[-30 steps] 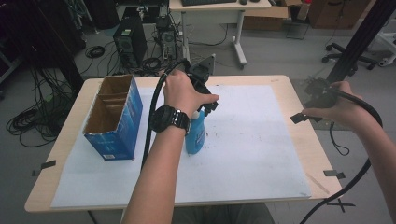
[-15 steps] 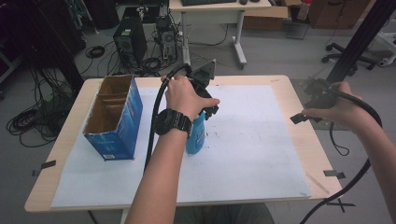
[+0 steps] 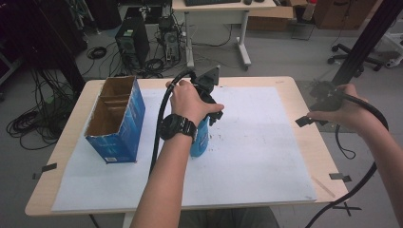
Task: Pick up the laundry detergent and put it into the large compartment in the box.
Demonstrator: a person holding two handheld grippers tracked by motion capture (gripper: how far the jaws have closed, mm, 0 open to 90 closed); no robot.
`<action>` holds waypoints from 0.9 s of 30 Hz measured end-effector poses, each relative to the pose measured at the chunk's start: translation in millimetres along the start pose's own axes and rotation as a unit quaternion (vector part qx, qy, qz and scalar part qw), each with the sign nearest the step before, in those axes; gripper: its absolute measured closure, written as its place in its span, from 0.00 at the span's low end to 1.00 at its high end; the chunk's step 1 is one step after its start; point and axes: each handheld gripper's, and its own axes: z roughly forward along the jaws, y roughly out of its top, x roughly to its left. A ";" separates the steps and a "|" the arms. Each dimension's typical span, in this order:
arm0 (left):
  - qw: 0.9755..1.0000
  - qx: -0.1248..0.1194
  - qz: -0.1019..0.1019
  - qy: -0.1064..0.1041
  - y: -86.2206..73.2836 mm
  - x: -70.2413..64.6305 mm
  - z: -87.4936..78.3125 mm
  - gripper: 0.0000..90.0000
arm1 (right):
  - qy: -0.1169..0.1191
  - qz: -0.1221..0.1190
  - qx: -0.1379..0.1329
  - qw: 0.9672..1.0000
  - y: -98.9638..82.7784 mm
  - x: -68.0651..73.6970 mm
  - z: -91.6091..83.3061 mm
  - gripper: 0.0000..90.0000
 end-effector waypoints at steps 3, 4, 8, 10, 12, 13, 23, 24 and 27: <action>1.000 0.002 0.000 0.001 0.0 -0.5 2.2 0.10 | 0.001 0.000 0.001 1.000 0.2 0.5 0.7 0.20; 1.000 0.001 -0.002 0.000 -0.1 -0.9 3.1 0.10 | 0.001 0.000 0.001 1.000 0.2 0.6 1.0 0.20; 1.000 0.003 -0.005 0.001 -0.2 -0.8 7.2 0.10 | 0.002 -0.001 0.002 1.000 0.0 0.5 2.5 0.20; 1.000 0.005 -0.005 0.002 -0.2 -0.6 7.8 0.10 | 0.002 0.000 0.003 1.000 -0.1 0.5 2.8 0.20; 1.000 0.006 -0.006 0.003 -0.2 -0.7 9.5 0.10 | 0.002 0.000 0.003 1.000 -0.3 0.4 3.1 0.20; 1.000 0.007 -0.006 0.003 -0.1 -0.6 11.1 0.10 | 0.002 0.000 0.003 1.000 -0.4 0.3 3.2 0.20; 1.000 0.013 -0.006 0.006 0.7 -2.7 18.1 0.10 | 0.004 0.001 0.005 1.000 -1.1 0.1 5.3 0.20; 1.000 0.013 -0.007 0.007 0.7 -2.7 19.1 0.10 | 0.004 0.001 0.005 1.000 -1.1 0.0 5.5 0.20; 1.000 0.016 -0.007 0.006 0.7 -2.9 21.6 0.10 | 0.004 0.001 0.005 1.000 -1.2 -0.1 5.7 0.20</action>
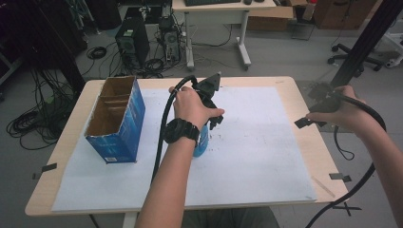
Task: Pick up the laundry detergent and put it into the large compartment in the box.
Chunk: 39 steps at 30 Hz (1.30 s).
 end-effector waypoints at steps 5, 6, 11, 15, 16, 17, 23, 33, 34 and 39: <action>1.000 0.002 0.000 0.000 0.4 -1.2 4.3 0.11 | 0.000 0.000 0.000 1.000 -0.3 -0.4 0.6 0.19; 1.000 0.005 0.002 -0.001 0.5 -1.6 5.8 0.11 | 0.000 0.001 0.001 1.000 -0.5 -0.3 1.2 0.19; 1.000 0.005 0.001 -0.002 0.5 -2.2 8.4 0.12 | 0.001 0.001 0.001 1.000 -1.4 -0.8 2.4 0.19; 1.000 0.010 0.002 0.001 0.9 -2.4 10.6 0.12 | 0.000 0.002 0.002 1.000 -1.8 -1.0 2.5 0.19; 1.000 0.009 0.000 0.002 1.0 -2.5 11.4 0.12 | 0.000 0.002 0.002 1.000 -2.0 -1.1 2.4 0.19; 1.000 0.009 -0.001 0.001 1.0 -2.6 11.9 0.13 | 0.001 0.002 0.002 1.000 -2.0 -1.0 2.5 0.19; 1.000 0.014 -0.002 0.002 1.3 -2.9 16.5 0.13 | 0.001 0.003 0.002 1.000 -2.8 -1.1 3.5 0.19; 1.000 0.018 -0.006 0.004 1.9 -2.8 22.2 0.15 | 0.003 0.003 0.004 1.000 -3.2 -1.8 6.0 0.19; 1.000 0.019 -0.007 0.005 2.0 -2.7 22.8 0.15 | 0.003 0.003 0.004 1.000 -3.2 -1.8 6.0 0.19; 1.000 0.023 -0.008 0.004 2.2 -2.1 25.0 0.20 | 0.003 0.003 0.006 1.000 -3.2 -2.3 7.3 0.19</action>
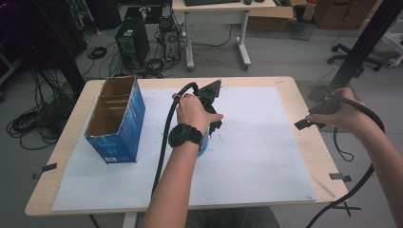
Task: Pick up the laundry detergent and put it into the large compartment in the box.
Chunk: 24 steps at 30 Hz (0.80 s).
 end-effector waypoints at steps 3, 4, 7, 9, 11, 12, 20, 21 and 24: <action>1.000 -0.002 0.000 -0.002 0.5 0.0 1.3 0.24 | 0.001 0.000 0.000 1.000 0.1 0.2 0.8 0.19; 1.000 -0.002 0.000 -0.001 0.7 0.4 1.7 0.25 | 0.001 0.000 0.001 1.000 0.1 0.4 0.9 0.19; 1.000 -0.003 -0.002 0.000 0.7 1.7 2.4 0.29 | 0.001 0.000 0.001 1.000 0.1 0.2 1.1 0.19; 1.000 -0.002 -0.003 -0.001 0.7 3.0 1.8 0.32 | 0.000 0.000 0.001 1.000 0.1 -0.3 0.9 0.19; 1.000 -0.003 -0.004 -0.001 0.7 3.9 1.6 0.33 | 0.000 0.000 0.001 1.000 0.4 -0.6 0.6 0.19; 1.000 -0.003 -0.005 0.000 0.8 4.5 1.4 0.34 | 0.000 0.000 0.001 1.000 0.5 -0.6 0.5 0.19; 1.000 -0.001 -0.007 0.005 0.5 6.0 3.3 0.41 | 0.001 0.000 0.002 1.000 1.3 -0.1 1.5 0.19; 1.000 0.000 -0.006 0.004 0.5 6.3 3.3 0.41 | 0.001 -0.001 0.003 1.000 1.1 -0.3 1.8 0.19; 1.000 0.001 -0.008 0.001 0.7 6.8 3.2 0.41 | 0.000 0.000 0.003 1.000 0.9 -0.7 1.4 0.19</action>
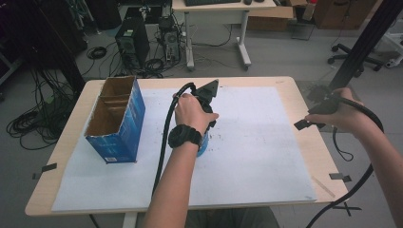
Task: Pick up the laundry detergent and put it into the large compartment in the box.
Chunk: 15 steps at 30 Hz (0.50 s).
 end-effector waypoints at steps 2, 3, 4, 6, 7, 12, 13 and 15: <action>1.000 0.001 -0.001 -0.001 0.2 0.6 -0.3 0.41 | 0.000 0.000 0.000 1.000 0.0 0.1 -0.5 0.19; 1.000 0.001 -0.001 -0.002 0.3 1.0 -0.2 0.41 | 0.000 0.000 0.000 1.000 0.1 0.2 -0.9 0.19; 1.000 0.001 -0.001 -0.002 0.3 1.0 -0.2 0.41 | 0.000 0.000 -0.001 1.000 0.1 0.2 -1.4 0.19; 1.000 0.002 0.002 -0.003 0.2 1.3 -0.4 0.42 | 0.000 0.000 -0.001 1.000 0.1 0.2 -2.1 0.19; 1.000 0.002 0.003 -0.004 0.2 1.3 -0.3 0.42 | -0.001 0.000 -0.001 1.000 0.1 0.1 -2.3 0.19; 1.000 0.006 0.002 -0.006 0.7 2.1 -0.7 0.42 | -0.001 -0.001 -0.001 1.000 0.2 0.4 -2.5 0.19; 1.000 0.006 0.002 -0.006 0.7 2.2 -0.7 0.42 | -0.001 -0.001 -0.001 1.000 0.2 0.5 -2.5 0.19; 1.000 0.006 0.001 -0.008 0.6 2.6 -0.9 0.42 | -0.001 -0.001 -0.001 1.000 0.4 0.6 -2.4 0.19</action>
